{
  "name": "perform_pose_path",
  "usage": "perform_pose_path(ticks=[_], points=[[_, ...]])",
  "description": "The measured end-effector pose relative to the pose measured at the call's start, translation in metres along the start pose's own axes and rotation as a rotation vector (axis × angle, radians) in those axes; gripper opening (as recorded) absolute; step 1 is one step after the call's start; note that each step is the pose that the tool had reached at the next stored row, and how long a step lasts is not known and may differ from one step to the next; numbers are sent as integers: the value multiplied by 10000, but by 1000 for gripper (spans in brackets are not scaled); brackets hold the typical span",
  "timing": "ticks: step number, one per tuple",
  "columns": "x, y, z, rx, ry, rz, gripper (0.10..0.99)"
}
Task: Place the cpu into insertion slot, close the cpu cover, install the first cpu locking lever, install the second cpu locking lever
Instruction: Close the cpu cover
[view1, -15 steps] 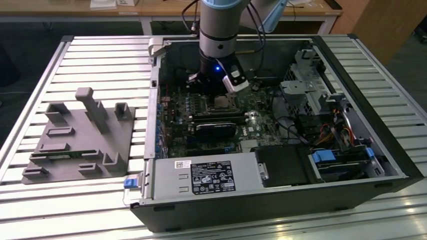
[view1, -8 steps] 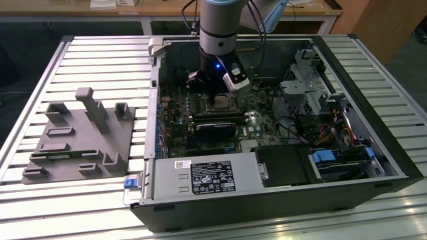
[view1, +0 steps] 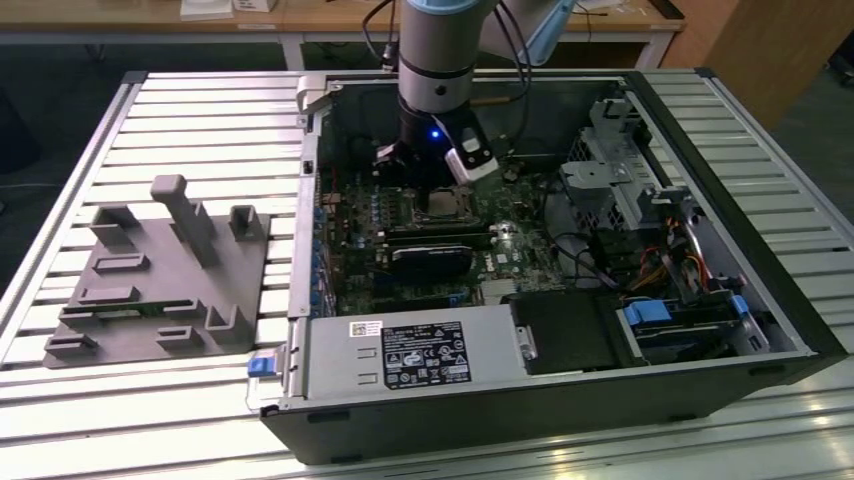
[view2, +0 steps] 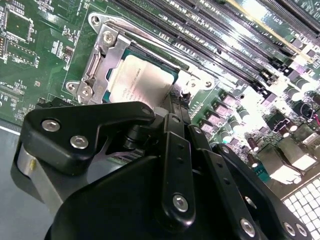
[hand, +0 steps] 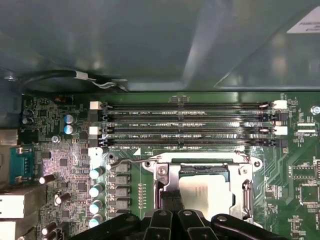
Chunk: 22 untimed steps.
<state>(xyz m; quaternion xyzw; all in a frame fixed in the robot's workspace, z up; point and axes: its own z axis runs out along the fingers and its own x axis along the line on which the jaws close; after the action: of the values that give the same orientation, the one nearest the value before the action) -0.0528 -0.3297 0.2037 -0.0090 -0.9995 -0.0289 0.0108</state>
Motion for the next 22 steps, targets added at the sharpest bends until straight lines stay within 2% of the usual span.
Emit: perform_pose_path(ticks=[5, 7, 17, 22], points=[[0, -1, 19, -188, 7, -84, 106], [0, -1, 27, -226, 9, -110, 106], [-1, -3, 44, -222, 16, -165, 106], [-28, -2, 49, -227, 15, -175, 106]])
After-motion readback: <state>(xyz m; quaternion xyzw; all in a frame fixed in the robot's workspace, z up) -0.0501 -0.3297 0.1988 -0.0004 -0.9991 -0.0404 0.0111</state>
